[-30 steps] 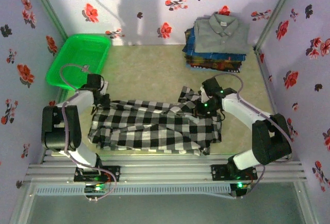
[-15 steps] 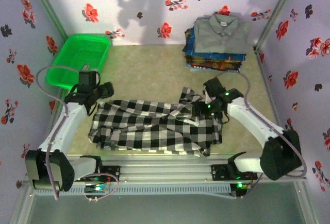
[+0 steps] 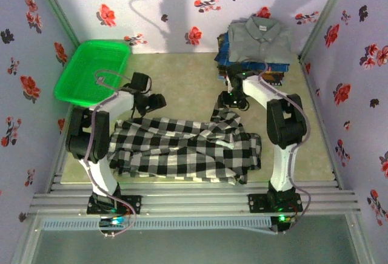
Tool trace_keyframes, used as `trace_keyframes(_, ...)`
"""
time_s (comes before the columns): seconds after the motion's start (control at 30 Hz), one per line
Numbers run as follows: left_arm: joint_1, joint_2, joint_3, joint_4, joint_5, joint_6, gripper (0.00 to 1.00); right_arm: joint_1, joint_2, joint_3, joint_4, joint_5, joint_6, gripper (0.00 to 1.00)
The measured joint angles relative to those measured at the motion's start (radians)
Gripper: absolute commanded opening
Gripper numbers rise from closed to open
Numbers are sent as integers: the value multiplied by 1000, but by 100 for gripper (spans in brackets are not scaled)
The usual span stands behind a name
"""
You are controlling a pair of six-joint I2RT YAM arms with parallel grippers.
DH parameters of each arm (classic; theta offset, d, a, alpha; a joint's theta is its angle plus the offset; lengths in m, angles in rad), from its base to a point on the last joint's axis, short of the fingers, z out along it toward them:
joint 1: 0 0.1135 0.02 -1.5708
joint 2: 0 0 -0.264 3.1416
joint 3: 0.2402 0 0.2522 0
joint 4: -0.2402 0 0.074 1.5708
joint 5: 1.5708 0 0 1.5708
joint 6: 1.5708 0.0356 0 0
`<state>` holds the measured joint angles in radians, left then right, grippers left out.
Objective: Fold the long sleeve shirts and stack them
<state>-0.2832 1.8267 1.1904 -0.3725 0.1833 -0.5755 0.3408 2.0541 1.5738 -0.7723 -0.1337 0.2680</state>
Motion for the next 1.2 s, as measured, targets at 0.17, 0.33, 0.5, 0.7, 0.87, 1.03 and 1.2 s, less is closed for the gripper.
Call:
trace_keyframes(0.17,20,-11,-112,53,-14,-29,73,12,38,38,7,8,-53,65)
trace_keyframes(0.33,21,-33,-149,95,-26,-45,74,25,75,43,27,16,-79,63)
trace_keyframes(0.5,23,-39,-166,120,-26,-55,74,27,108,56,43,49,-89,43)
trace_keyframes(0.7,29,-39,-172,131,-22,-73,74,17,112,58,58,75,-90,3)
trace_keyframes(0.87,49,-35,-169,134,9,-95,75,22,112,89,96,67,-93,1)
trace_keyframes(1.03,79,-13,-143,124,49,-125,75,17,111,259,116,48,-117,0)
trace_keyframes(1.2,111,20,-101,111,76,-137,75,0,74,386,156,16,-130,0)
